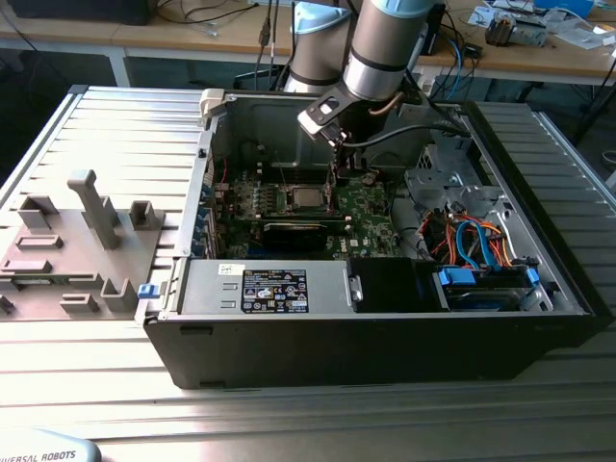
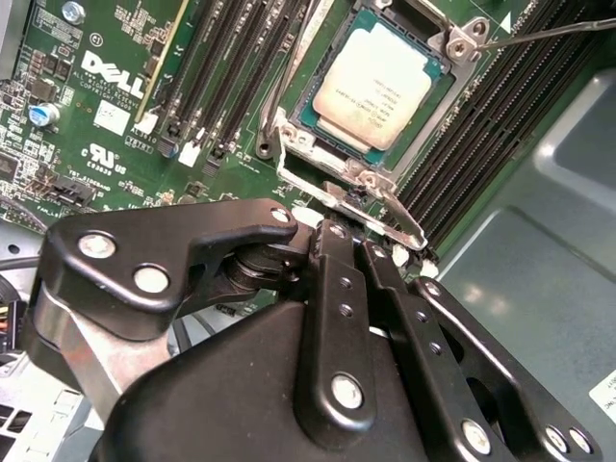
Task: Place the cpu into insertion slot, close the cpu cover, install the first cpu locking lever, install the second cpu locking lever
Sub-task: 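Close the cpu cover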
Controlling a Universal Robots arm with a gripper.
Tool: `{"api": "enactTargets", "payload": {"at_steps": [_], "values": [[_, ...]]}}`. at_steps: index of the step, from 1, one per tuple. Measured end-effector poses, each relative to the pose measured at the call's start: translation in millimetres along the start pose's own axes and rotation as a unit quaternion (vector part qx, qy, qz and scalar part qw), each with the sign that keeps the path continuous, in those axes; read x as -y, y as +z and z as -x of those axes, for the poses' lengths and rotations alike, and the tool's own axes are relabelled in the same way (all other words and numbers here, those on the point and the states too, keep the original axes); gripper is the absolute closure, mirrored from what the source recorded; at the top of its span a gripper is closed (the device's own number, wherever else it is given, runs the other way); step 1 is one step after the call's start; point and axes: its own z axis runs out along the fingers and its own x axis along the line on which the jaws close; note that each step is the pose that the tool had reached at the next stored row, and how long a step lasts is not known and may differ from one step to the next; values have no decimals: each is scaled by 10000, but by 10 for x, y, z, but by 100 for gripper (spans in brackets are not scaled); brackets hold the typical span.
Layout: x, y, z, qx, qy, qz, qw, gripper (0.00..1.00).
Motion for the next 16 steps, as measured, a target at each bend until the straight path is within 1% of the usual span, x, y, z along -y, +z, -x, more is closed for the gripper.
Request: {"api": "enactTargets", "payload": {"at_steps": [16], "values": [[37,10,0,1,0,0,10000,89]]}}
